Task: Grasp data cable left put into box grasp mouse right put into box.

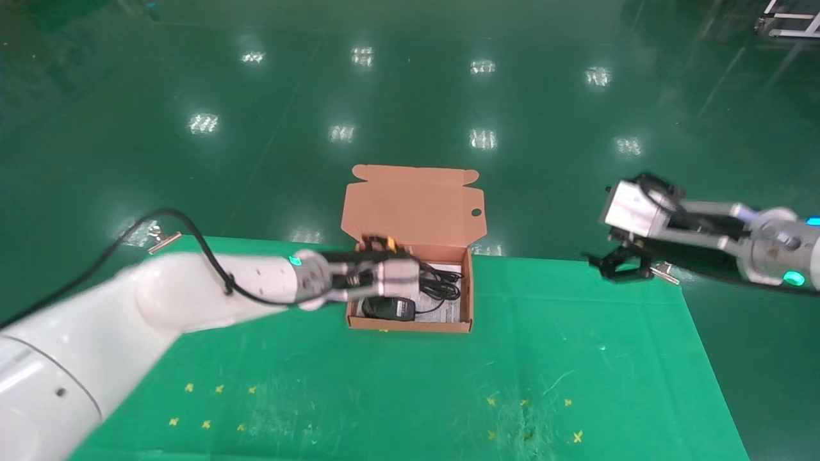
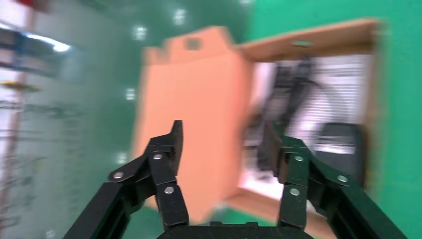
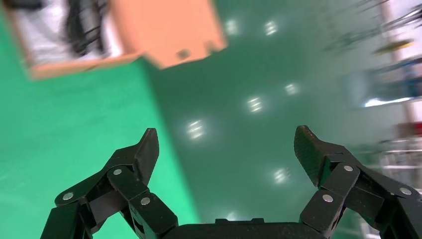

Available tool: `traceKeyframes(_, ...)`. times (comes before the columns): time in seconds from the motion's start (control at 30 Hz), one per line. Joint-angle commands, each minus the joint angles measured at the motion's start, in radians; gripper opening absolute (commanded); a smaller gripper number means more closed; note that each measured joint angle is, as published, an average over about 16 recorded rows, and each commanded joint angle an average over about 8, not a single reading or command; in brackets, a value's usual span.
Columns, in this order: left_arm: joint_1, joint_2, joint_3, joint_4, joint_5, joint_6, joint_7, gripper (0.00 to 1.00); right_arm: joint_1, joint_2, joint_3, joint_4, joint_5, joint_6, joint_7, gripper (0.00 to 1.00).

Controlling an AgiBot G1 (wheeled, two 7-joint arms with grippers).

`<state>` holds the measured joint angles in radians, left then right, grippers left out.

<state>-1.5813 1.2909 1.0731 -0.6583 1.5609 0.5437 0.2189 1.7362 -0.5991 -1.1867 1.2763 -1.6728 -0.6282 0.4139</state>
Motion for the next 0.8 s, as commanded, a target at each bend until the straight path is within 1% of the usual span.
traceKeyframes(0.03, -0.024, -0.018, -0.011, -0.015, -0.004, -0.006, -0.010, 1.00, 0.018, 0.010, 0.011, 0.013, 0.000, 0.003, -0.002, 1.00)
traceKeyframes(0.2, -0.056, -0.051, -0.019, -0.051, -0.005, -0.006, -0.024, 1.00, 0.057, 0.020, 0.018, 0.036, -0.020, -0.021, -0.036, 1.00)
traceKeyframes(0.4, -0.050, -0.083, -0.044, -0.083, -0.033, 0.030, -0.043, 1.00, 0.057, 0.022, 0.043, 0.045, -0.009, -0.057, -0.052, 1.00)
traceKeyframes(0.8, 0.050, -0.190, -0.178, -0.180, -0.176, 0.196, -0.108, 1.00, -0.071, 0.016, 0.196, 0.039, 0.159, -0.201, -0.082, 1.00)
